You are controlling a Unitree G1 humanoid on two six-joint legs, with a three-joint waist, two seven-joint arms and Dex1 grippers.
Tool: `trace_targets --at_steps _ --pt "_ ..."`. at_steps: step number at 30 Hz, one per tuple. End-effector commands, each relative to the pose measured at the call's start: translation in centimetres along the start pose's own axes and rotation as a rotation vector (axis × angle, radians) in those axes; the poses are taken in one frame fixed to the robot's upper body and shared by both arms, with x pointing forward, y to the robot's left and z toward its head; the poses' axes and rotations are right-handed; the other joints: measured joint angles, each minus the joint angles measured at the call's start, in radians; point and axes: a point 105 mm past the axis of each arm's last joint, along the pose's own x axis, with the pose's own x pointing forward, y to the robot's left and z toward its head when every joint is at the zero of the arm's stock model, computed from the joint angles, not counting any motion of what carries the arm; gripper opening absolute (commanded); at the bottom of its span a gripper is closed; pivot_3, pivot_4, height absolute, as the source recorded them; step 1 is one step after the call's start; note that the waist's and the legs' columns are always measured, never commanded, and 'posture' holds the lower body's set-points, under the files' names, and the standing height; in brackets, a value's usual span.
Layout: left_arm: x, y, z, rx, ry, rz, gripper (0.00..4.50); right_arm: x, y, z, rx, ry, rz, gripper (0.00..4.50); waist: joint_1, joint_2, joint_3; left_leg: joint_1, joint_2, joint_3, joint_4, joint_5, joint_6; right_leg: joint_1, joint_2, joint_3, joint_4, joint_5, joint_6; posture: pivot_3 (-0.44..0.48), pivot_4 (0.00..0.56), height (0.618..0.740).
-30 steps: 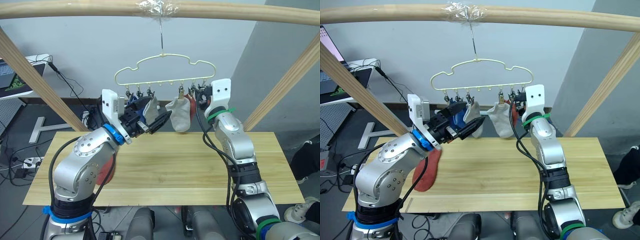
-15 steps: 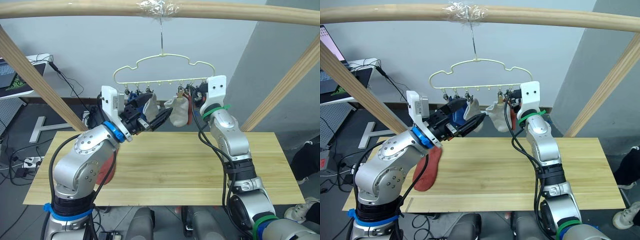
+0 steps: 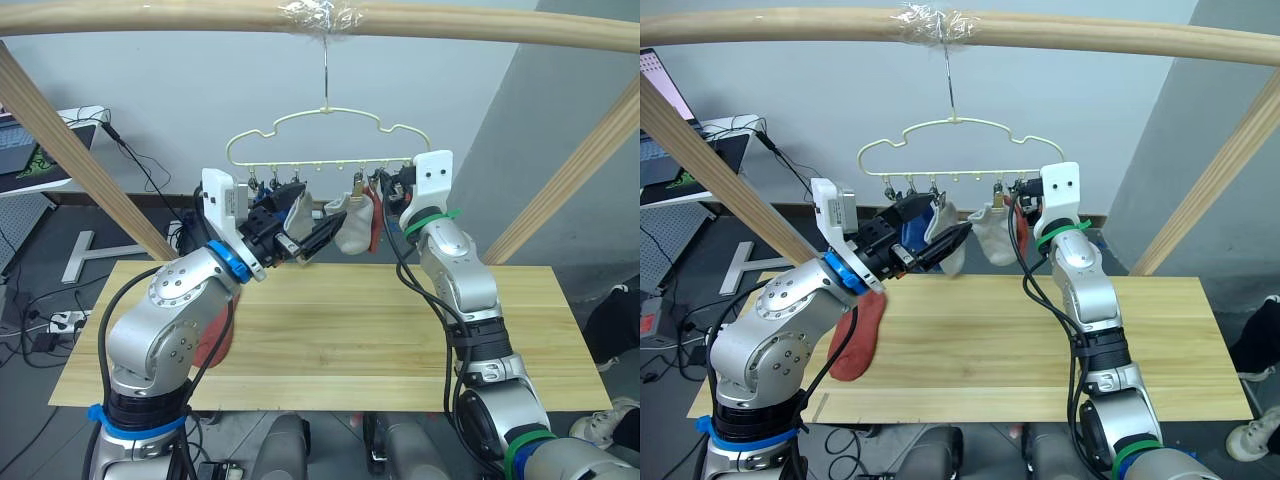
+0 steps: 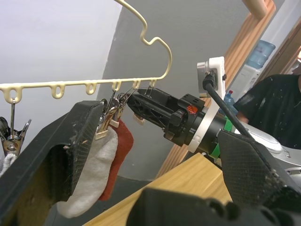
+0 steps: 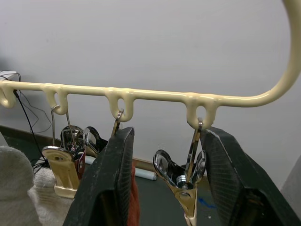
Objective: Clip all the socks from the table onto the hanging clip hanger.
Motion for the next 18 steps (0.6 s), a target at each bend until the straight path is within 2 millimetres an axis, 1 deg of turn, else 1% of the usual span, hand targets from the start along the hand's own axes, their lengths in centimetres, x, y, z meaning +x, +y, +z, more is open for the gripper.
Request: trace_targets --at_steps 1,3,6,11,13,15,17,18 --pt "0.0 -0.7 1.6 0.035 -0.063 -0.025 4.50 0.2 0.2 2.1 -0.002 -0.077 0.006 1.42 0.002 0.000 0.000 0.000 0.000 0.000 0.000 0.000 0.000 0.000 0.000 0.000 0.000 0.000 0.000 0.101 0.204 0.740" --pt "0.0 -0.8 1.6 0.035 -0.063 -0.027 4.50 0.2 0.0 2.0 -0.005 -0.078 0.001 0.72 0.002 0.000 0.000 0.000 0.000 0.000 0.000 0.000 0.000 0.000 0.000 0.000 0.000 0.000 0.000 0.101 0.204 0.740" --pt "0.1 -0.7 1.6 0.034 -0.063 -0.025 4.50 0.2 -0.1 2.0 -0.008 -0.079 0.001 0.02 0.002 0.000 0.000 0.000 0.000 0.000 0.000 0.000 0.000 0.000 0.000 0.000 0.000 0.000 0.000 0.101 0.206 0.740" --pt "0.0 -0.8 1.5 0.030 -0.062 -0.025 4.50 0.2 -0.2 2.0 -0.008 -0.078 0.002 0.02 0.002 0.000 0.000 0.000 0.000 0.000 0.000 0.000 0.000 0.000 0.000 0.000 0.000 0.000 0.000 0.100 0.208 0.740" --pt "-0.2 -0.9 1.0 0.021 -0.043 -0.026 4.50 0.0 -0.6 2.0 -0.007 -0.077 0.004 0.02 0.002 0.000 0.000 0.000 0.000 0.000 0.000 0.000 0.000 0.000 0.000 0.000 0.000 0.000 0.000 0.100 0.208 0.740" --pt "-0.7 -0.6 -0.3 -0.003 -0.002 -0.010 4.50 -0.1 -0.8 1.9 0.007 -0.068 0.031 0.02 0.002 0.000 0.000 0.000 0.000 0.000 0.000 0.000 0.000 0.000 0.000 0.000 0.000 0.000 0.000 0.098 0.211 0.740" --pt "-2.0 0.4 -2.8 -0.018 0.077 0.046 4.50 -0.2 -0.7 1.8 0.008 -0.053 0.073 0.02 0.000 0.000 0.000 0.000 0.000 0.001 0.000 0.000 0.000 0.000 0.000 0.001 0.000 0.000 0.000 0.098 0.211 0.740" --pt "-2.8 1.3 -4.1 -0.027 0.112 0.107 4.50 -0.3 -0.7 1.6 0.007 -0.035 0.093 0.02 0.000 0.000 0.000 0.001 0.000 0.001 0.000 0.000 0.000 0.000 0.000 0.001 0.000 0.000 0.000 0.090 0.214 0.740"
